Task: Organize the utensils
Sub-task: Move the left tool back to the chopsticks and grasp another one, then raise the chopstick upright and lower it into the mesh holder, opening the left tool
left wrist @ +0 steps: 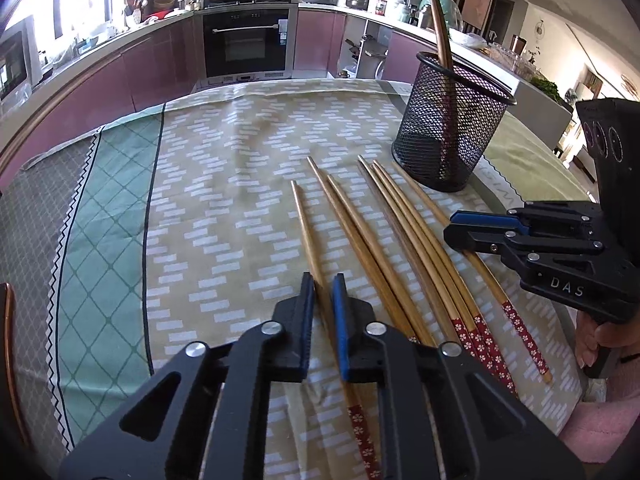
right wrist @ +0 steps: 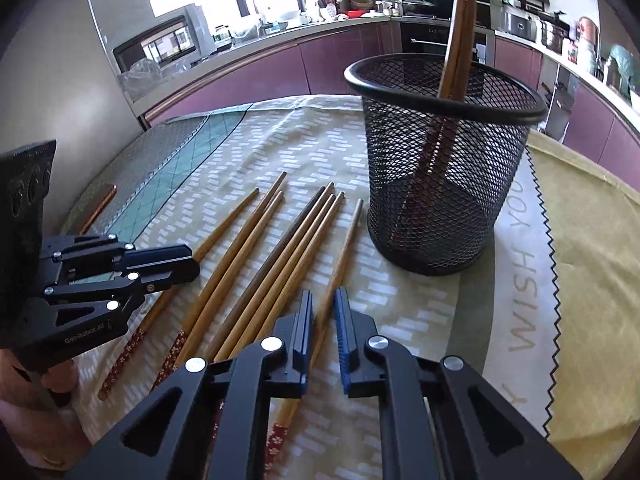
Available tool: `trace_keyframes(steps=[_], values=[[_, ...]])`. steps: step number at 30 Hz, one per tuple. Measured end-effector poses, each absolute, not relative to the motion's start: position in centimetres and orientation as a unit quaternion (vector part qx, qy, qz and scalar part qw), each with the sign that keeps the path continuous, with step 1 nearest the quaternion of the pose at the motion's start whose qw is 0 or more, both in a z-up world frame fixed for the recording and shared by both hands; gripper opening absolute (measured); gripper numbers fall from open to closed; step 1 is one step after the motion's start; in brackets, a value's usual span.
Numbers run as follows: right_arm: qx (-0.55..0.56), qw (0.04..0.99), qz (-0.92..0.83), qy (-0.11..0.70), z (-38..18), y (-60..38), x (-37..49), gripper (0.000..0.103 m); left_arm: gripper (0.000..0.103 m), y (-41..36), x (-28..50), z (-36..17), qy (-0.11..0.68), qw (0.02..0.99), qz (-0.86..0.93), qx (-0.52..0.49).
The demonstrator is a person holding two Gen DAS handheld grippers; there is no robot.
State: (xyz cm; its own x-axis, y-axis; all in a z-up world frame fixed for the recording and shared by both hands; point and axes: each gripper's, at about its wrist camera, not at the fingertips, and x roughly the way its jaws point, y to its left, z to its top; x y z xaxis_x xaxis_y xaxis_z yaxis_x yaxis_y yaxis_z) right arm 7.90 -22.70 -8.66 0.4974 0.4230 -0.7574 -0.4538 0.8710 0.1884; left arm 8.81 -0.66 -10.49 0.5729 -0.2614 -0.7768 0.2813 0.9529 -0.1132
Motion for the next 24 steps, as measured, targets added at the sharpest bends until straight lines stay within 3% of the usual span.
trace_keyframes(steps=[11,24], values=[[0.032,0.861,0.278,0.424,-7.8,-24.2,7.4,0.006,0.008,-0.3,7.5,-9.9,0.426,0.889,-0.169,-0.012],[-0.004,0.85,0.293,0.438,-8.2,-22.6,7.7,0.006,0.008,-1.4,7.4,-10.6,0.441,0.876,-0.194,0.0]])
